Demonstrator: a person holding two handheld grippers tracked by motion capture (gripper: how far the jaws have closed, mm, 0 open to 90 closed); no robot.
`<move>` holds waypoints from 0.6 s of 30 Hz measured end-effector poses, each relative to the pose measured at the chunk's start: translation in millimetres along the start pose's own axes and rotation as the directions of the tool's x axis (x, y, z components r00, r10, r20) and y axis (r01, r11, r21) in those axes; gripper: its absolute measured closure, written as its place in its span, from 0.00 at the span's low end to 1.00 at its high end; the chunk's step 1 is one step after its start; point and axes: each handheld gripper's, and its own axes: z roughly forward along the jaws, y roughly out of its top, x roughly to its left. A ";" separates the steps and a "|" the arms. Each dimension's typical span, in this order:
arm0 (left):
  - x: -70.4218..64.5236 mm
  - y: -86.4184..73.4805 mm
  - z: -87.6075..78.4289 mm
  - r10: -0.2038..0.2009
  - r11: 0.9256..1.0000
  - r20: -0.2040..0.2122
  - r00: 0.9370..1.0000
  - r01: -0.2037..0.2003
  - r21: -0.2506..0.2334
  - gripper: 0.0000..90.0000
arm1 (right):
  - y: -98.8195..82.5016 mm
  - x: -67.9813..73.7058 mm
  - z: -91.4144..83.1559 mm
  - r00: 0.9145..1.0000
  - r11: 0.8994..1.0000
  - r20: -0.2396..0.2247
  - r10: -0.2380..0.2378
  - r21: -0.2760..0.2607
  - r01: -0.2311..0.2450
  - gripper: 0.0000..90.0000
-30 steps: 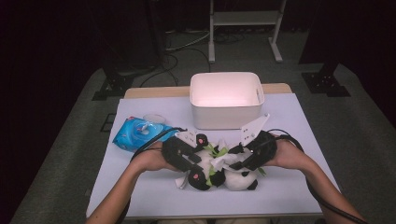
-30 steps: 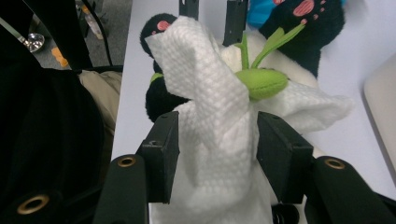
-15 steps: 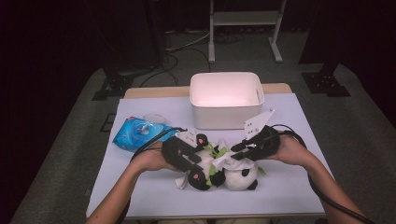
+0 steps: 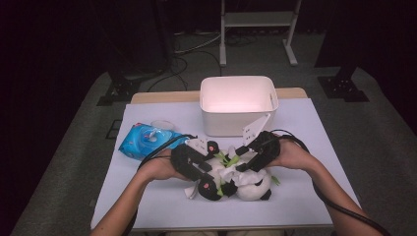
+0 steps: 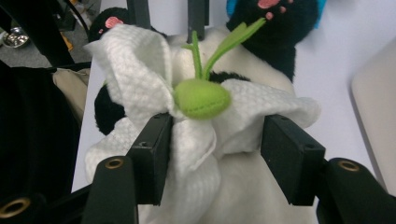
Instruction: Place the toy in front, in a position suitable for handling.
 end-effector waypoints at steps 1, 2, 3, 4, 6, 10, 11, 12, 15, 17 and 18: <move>0.1 -0.1 0.0 0.001 1.000 0.000 1.000 -0.001 0.001 0.68 | 0.0 0.0 0.0 1.000 1.000 0.000 0.000 0.000 0.000 0.47; 0.2 -0.2 0.0 0.002 1.000 0.000 1.000 -0.002 0.002 0.68 | 0.9 -0.3 2.3 1.000 1.000 -0.008 -0.010 0.002 0.010 0.48; 0.3 -0.3 0.1 0.002 1.000 0.000 1.000 -0.002 0.003 0.68 | 2.2 -0.4 6.1 1.000 1.000 -0.023 -0.018 0.006 0.018 0.50; 0.5 -0.4 0.2 0.002 1.000 0.001 1.000 -0.002 0.005 0.68 | 2.2 -0.4 6.1 1.000 1.000 -0.023 -0.018 0.006 0.018 0.50; 0.9 -0.8 0.5 -0.001 1.000 0.000 1.000 0.001 0.005 0.68 | 2.3 -0.3 8.0 0.999 1.000 -0.032 -0.017 0.002 0.017 0.56; 1.9 -1.4 0.7 -0.006 1.000 0.006 1.000 0.006 -0.003 0.68 | -0.4 2.2 6.1 0.998 1.000 -0.064 -0.015 -0.004 0.014 0.76; 1.6 -1.1 0.7 -0.005 1.000 0.005 1.000 0.005 -0.003 0.68 | -1.0 3.1 5.4 0.998 1.000 -0.063 -0.019 -0.004 0.019 0.78; 1.5 -1.0 0.6 -0.005 1.000 0.004 1.000 0.005 -0.003 0.68 | -1.6 4.5 3.9 0.998 1.000 -0.054 -0.027 -0.003 0.027 0.81; 0.3 -0.9 0.4 -0.002 1.000 0.004 1.000 0.002 -0.006 0.68 | -5.2 8.8 -1.8 0.999 0.999 -0.032 -0.036 -0.003 0.036 0.84; 0.3 -0.9 0.4 -0.001 1.000 0.004 1.000 0.001 -0.006 0.68 | -6.5 9.9 -3.5 0.999 0.999 -0.025 -0.035 -0.008 0.035 0.85; 0.2 -0.9 0.3 0.000 1.000 0.005 1.000 0.000 -0.006 0.68 | -8.0 10.9 -5.3 0.999 0.999 -0.020 -0.032 -0.012 0.031 0.85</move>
